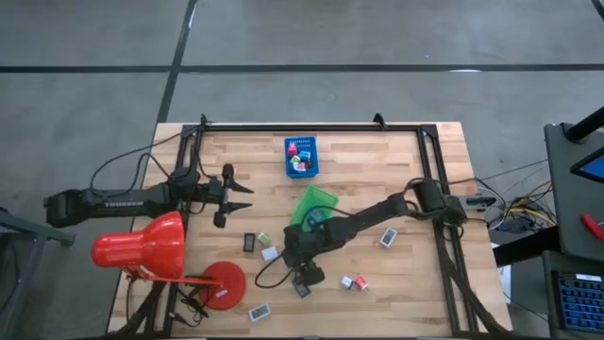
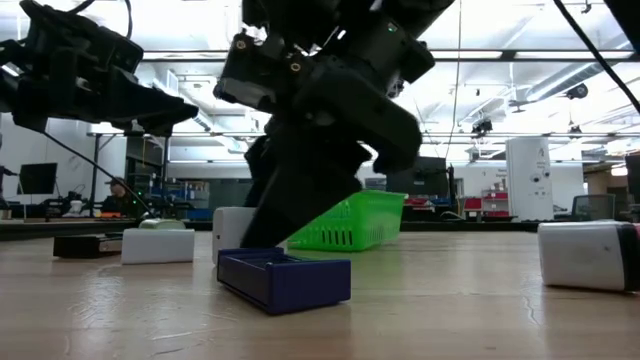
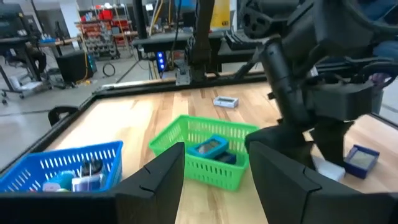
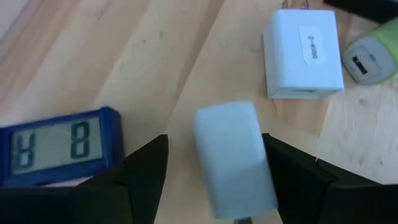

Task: Pick & Place Office items
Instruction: Put the right big white charger adapter into the blue bin

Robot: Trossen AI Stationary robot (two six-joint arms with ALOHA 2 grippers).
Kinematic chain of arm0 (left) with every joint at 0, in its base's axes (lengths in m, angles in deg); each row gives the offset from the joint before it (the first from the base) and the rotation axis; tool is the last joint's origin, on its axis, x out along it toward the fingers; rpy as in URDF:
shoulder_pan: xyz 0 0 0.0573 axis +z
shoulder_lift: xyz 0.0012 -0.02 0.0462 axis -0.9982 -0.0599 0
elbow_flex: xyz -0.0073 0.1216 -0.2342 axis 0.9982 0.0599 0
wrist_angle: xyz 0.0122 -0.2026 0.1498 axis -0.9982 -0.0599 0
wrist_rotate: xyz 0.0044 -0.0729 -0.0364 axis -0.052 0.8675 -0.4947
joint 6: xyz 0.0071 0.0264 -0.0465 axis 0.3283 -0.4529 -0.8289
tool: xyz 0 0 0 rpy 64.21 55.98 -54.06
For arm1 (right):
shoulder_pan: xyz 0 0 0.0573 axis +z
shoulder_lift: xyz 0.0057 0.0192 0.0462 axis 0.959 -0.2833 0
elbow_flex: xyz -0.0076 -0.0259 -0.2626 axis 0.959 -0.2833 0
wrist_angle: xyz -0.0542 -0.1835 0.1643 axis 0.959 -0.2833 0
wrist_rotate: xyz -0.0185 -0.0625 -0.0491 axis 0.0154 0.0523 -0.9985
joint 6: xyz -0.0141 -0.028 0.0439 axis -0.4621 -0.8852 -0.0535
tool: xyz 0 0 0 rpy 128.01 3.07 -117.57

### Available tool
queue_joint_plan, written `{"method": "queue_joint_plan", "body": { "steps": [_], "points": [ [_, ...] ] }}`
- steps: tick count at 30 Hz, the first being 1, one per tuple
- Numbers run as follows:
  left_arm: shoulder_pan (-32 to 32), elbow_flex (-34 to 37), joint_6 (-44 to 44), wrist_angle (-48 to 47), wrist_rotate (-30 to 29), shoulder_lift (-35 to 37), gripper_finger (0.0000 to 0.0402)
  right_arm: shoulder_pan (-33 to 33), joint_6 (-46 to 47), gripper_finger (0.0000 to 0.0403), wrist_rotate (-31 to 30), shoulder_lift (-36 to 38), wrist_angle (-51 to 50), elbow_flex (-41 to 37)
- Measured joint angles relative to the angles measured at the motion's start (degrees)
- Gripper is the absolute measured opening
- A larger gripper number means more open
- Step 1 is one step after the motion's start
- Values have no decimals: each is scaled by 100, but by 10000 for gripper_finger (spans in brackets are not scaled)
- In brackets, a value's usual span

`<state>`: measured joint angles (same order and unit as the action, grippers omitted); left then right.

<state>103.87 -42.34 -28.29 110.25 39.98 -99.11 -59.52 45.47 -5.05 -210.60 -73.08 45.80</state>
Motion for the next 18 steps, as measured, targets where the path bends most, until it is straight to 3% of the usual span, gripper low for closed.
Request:
{"method": "queue_joint_plan", "body": {
  "steps": [6, 11, 18],
  "points": [
    [0, 6, 2, -17, -47, -46, 184, -2, -30, 193, -18, -56, -185, 146],
    [0, 6, 2, -24, -64, -63, 184, 5, -32, 117, -22, -51, -207, 149],
    [0, 6, 4, -24, -83, -64, 184, 129, -227, 111, -182, -37, -232, 151]
  ]
}}
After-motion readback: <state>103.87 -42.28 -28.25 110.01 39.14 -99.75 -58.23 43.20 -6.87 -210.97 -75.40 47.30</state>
